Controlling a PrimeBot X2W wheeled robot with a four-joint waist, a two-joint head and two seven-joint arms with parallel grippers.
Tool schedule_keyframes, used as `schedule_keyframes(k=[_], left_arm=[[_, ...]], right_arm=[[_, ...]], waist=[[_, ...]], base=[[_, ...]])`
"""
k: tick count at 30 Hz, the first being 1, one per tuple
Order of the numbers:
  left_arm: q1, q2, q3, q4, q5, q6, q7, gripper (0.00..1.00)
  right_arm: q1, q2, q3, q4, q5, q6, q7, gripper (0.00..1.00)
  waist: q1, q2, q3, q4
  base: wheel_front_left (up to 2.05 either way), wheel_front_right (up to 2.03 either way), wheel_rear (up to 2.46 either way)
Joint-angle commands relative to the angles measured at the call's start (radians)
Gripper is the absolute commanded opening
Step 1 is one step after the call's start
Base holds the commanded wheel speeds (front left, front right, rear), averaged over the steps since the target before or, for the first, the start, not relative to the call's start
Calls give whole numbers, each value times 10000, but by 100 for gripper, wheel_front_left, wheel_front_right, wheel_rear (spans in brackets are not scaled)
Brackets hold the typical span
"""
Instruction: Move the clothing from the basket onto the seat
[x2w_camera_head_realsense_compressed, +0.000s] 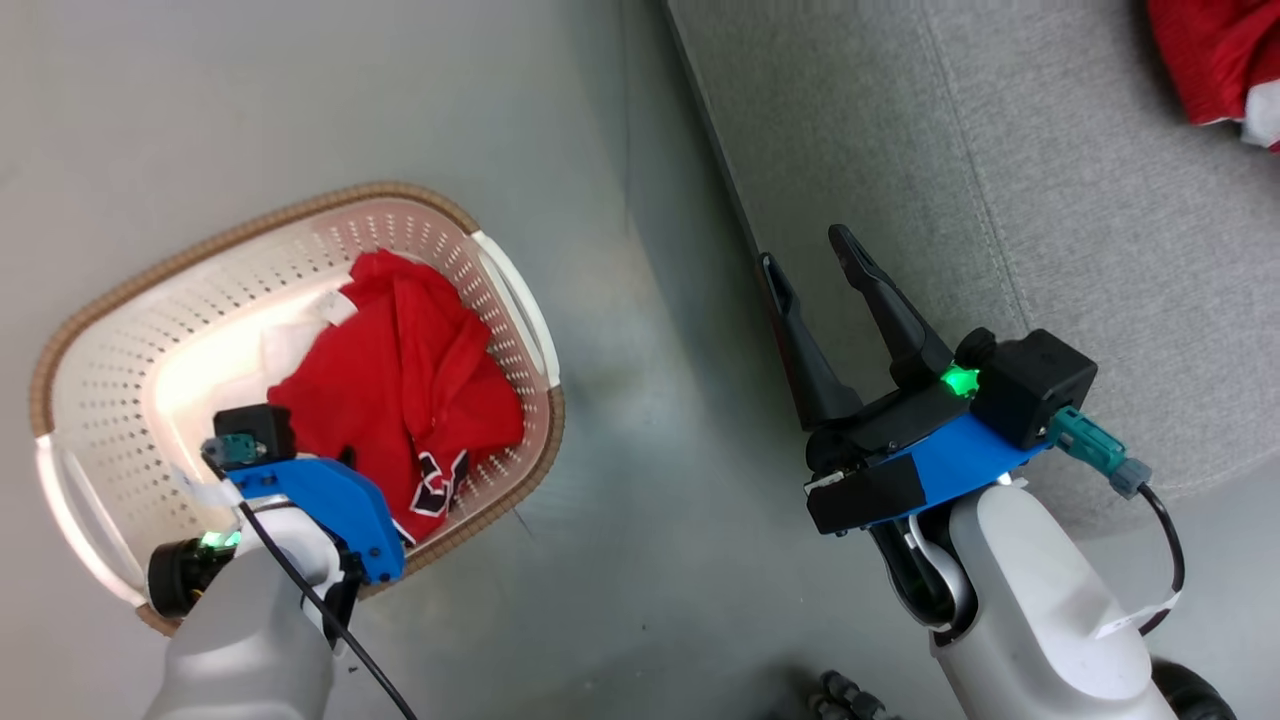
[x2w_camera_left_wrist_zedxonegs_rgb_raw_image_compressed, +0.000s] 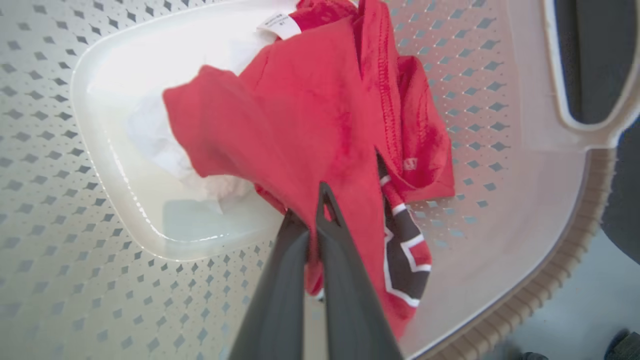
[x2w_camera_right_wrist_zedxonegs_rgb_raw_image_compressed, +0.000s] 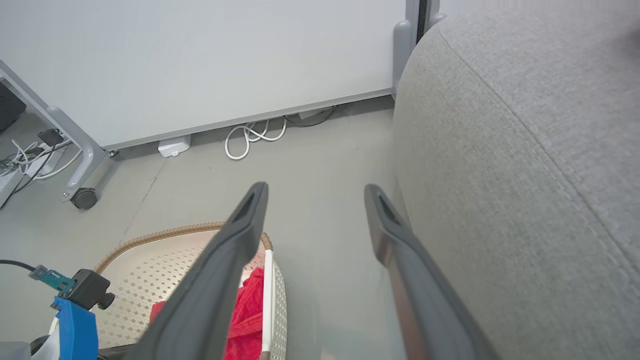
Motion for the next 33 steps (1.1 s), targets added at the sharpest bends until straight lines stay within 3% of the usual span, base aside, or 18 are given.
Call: schedule_keyframes(k=[1,16,24,33], left_arm=[[119,-70,-125,9,96,-85,-130,0],[860,-772,-1268,-716,-16,-373,-818,0],[1632,-873,-2895,-2369,-998,-381,-976,0],[1345,-869,-4437,-3466,-1556,-381,-1126,0]], right_arm=[[-39,21,-35,93,-103,1,-53,100],[550,13,67,972,-280,1,-19,100],[1331,10,-289,1258,-388,2,288,100],[2048,10,-568,1069,-411,1,593,100]], waist=[[0,0,-580,175],[0,0,-3613,1031],[0,0,-5257,1728],[0,0,-6233,2395]], base=[[0,0,0],[0,0,0],[0,0,0],[0,0,0]])
